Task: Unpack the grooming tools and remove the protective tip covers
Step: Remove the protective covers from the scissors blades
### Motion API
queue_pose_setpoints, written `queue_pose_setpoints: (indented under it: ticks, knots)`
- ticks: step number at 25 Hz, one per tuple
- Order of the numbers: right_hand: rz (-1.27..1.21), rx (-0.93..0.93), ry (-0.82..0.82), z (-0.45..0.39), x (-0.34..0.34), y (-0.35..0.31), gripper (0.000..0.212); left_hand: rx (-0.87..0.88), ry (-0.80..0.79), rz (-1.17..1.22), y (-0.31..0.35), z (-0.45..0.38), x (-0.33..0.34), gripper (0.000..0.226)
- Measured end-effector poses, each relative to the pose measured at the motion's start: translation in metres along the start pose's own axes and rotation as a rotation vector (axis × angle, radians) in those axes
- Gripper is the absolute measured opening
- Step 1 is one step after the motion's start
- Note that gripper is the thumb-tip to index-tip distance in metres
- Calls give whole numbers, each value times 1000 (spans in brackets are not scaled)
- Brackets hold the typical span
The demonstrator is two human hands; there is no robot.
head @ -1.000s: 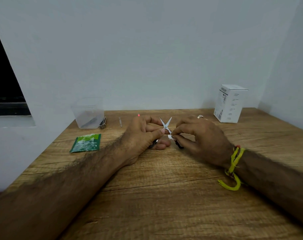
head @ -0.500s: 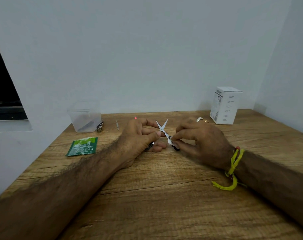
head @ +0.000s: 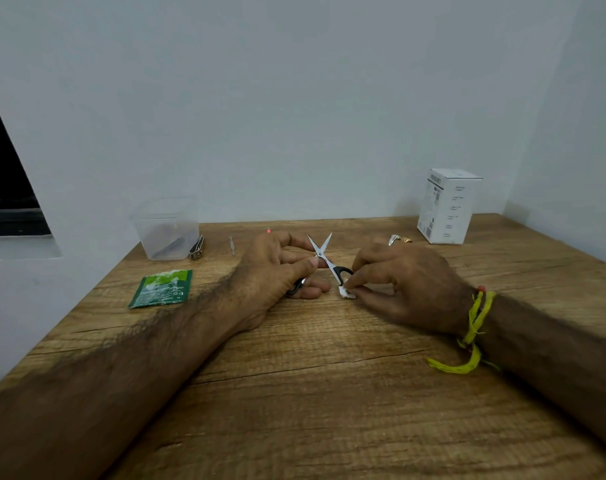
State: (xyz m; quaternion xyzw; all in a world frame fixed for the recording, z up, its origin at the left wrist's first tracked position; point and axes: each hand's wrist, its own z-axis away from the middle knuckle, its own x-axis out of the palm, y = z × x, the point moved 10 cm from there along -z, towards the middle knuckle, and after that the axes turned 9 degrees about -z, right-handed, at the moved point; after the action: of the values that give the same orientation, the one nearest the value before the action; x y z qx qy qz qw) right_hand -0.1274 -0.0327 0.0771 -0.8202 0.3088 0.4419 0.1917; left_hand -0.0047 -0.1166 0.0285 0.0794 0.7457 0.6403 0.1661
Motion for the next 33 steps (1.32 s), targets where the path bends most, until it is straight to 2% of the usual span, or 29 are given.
queue_pose_setpoints:
  ticks: [6, 14, 21, 25, 29, 33]
  knots:
    - [-1, 50, -63, 4, 2, 16, 12, 2, 10, 9, 0, -2, -2, 21]
    - [7, 24, 99, -7, -8, 8, 6, 4, -7, 16, -1, -2, 1, 18]
    - [31, 22, 106, -3, -3, 10, 6, -9, -22, 101, -1, -3, 1, 30]
    - [-17, 54, 241, -4, -14, 11, 6, -20, -68, 102, 0, -1, 4, 31]
    - [-135, 121, 531, -11, -38, 11, 5, -8, -45, 123, 1, 0, 2, 26]
    - [-63, 154, 579, -26, -30, 6, 8, -21, -53, 176, 1, 3, 7, 27]
